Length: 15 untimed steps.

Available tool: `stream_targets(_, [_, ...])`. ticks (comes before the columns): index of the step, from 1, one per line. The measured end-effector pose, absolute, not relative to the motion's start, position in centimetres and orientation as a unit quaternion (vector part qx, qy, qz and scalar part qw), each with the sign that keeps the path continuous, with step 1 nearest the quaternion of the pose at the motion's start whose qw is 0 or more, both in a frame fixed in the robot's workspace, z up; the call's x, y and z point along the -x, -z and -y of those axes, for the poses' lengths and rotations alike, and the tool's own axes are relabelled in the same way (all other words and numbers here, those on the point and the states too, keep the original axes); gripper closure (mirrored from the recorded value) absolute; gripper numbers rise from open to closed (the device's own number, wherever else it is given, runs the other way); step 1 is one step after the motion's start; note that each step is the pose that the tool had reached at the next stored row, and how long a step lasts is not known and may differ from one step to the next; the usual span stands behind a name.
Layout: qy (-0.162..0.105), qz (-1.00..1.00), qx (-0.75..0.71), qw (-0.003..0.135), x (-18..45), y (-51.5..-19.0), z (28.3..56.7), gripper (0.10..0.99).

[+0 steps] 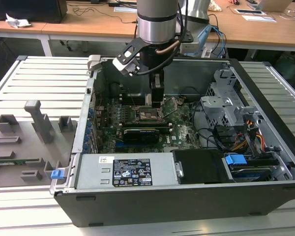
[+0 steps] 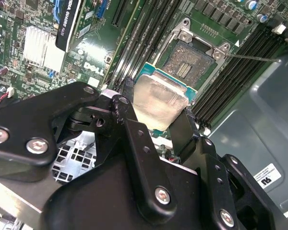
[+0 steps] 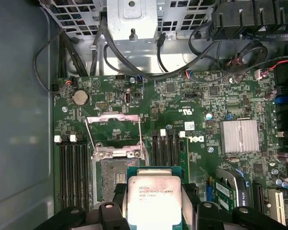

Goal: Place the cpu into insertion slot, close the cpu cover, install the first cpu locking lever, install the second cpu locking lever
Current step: 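Place the cpu into insertion slot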

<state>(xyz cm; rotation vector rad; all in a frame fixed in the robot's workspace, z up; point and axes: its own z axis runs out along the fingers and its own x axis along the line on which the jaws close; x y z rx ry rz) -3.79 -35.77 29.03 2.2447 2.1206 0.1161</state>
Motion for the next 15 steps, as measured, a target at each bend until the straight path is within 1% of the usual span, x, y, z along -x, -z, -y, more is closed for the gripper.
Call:
stream_targets(11, [-0.037, -0.686, -0.726, 0.026, 3.8, -28.4, 35.8, 0.549])
stream_targets(15, [-0.037, -0.686, -0.726, 0.026, 3.8, -27.6, 35.8, 0.549])
